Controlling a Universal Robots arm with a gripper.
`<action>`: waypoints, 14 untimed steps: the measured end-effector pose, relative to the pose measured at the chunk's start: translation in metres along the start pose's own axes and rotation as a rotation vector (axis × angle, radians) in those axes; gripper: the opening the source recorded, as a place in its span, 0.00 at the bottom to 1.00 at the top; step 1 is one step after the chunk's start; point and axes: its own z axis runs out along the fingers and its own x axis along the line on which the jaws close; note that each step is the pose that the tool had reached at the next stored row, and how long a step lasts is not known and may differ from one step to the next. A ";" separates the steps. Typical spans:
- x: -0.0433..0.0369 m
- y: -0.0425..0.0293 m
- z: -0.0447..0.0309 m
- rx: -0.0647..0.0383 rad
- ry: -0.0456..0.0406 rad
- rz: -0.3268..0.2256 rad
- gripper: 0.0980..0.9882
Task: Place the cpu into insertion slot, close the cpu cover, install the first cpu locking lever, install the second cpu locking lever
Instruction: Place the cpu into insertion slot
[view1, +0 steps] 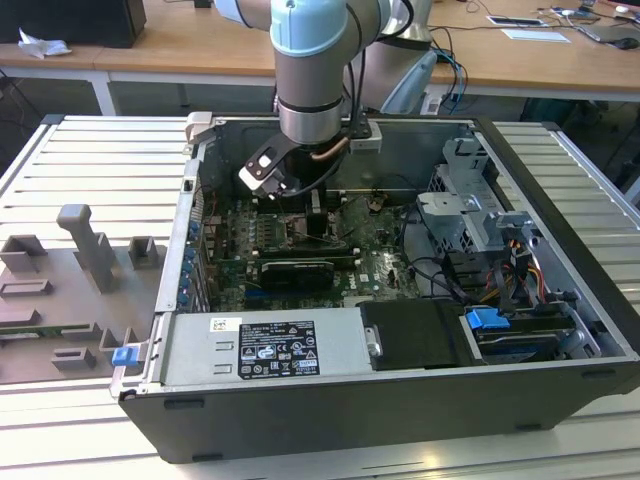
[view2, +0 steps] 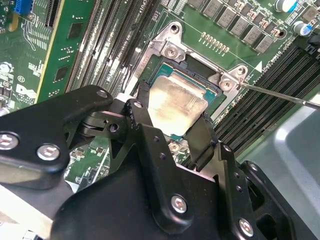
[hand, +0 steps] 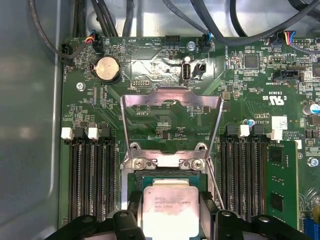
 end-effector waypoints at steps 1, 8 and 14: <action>0.0000 0.0001 0.0000 0.000 0.0003 -0.003 0.50; -0.0001 -0.0003 0.0031 0.000 0.0020 -0.020 0.50; -0.0001 -0.0002 0.0022 0.000 0.0025 -0.020 0.58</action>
